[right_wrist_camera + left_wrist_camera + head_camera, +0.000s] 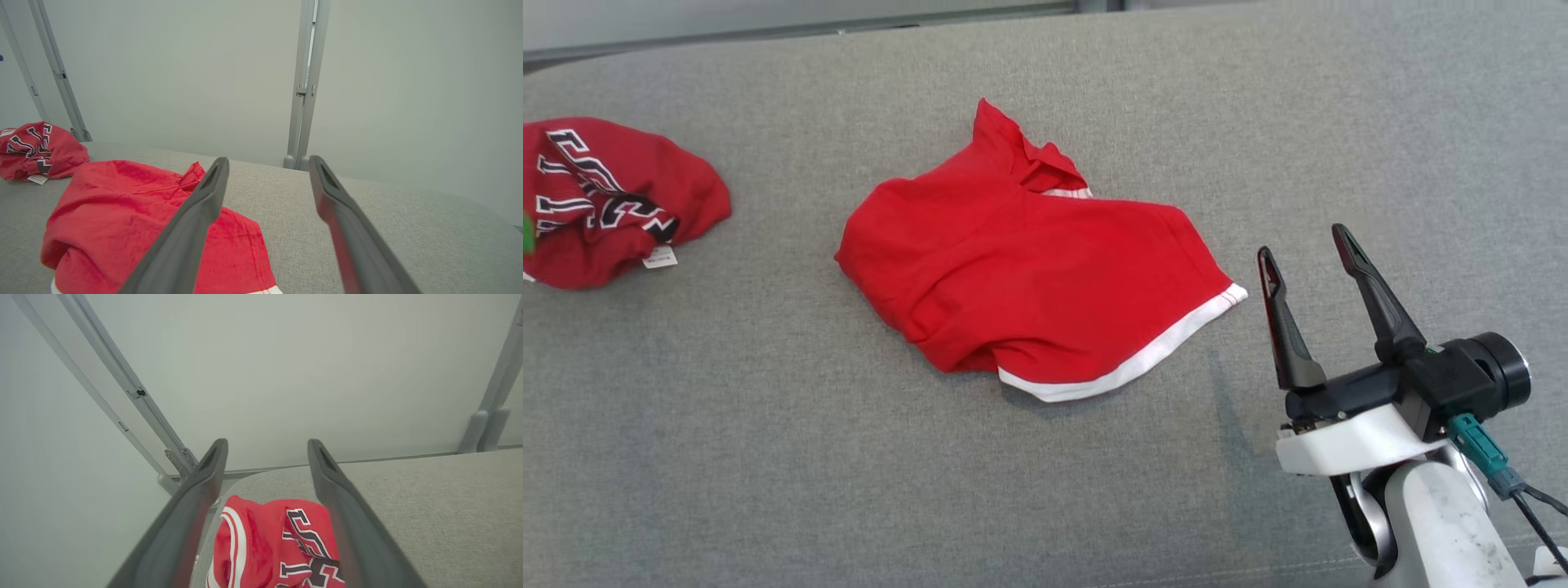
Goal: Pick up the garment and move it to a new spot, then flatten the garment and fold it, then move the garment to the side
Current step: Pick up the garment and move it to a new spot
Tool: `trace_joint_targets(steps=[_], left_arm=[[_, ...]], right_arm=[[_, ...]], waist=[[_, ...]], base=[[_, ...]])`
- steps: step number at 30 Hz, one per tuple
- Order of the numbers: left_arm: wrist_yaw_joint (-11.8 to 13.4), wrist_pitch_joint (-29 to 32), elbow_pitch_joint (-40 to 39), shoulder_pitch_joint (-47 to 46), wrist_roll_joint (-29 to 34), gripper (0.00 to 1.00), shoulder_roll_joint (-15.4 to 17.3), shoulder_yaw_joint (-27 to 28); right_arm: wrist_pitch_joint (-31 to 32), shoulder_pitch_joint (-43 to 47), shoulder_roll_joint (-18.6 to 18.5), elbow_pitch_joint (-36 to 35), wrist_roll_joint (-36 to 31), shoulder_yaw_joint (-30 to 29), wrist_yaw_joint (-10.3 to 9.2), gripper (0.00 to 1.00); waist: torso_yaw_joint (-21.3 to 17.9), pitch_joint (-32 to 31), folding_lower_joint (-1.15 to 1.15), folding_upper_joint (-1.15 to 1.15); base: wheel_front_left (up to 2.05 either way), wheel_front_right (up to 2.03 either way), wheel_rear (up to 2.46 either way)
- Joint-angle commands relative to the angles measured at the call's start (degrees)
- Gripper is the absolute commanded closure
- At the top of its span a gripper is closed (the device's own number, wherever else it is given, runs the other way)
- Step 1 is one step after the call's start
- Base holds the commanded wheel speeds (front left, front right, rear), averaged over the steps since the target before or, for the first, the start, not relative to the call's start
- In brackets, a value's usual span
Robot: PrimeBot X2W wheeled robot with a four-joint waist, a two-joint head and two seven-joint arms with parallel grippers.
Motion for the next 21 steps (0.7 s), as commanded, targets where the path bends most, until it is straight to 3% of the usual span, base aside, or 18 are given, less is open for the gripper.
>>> trace_joint_targets(steps=[1,9,21], left_arm=[[0.02,-0.3,-0.81,1.38,0.87,0.0,-0.22,-0.24],[2.81,-0.45,-16.43,11.19,1.94,0.0,-3.05,0.94],[11.38,-0.41,-38.52,32.84,4.85,0.0,-7.93,4.57]], right_arm=[[-0.22,1.13,-0.25,0.19,0.24,-0.32,0.0,0.0],[-0.22,3.57,-0.22,0.5,1.3,-1.57,0.01,0.0],[-0.22,5.87,-0.23,0.5,2.5,-2.35,0.01,0.0]], waist=[[0.42,-3.51,0.0,0.01],[-0.54,-7.61,0.0,0.01],[-0.97,-10.35,0.0,0.01]], base=[[0.0,0.0,0.0],[0.0,0.0,0.0],[0.0,0.0,0.0]])
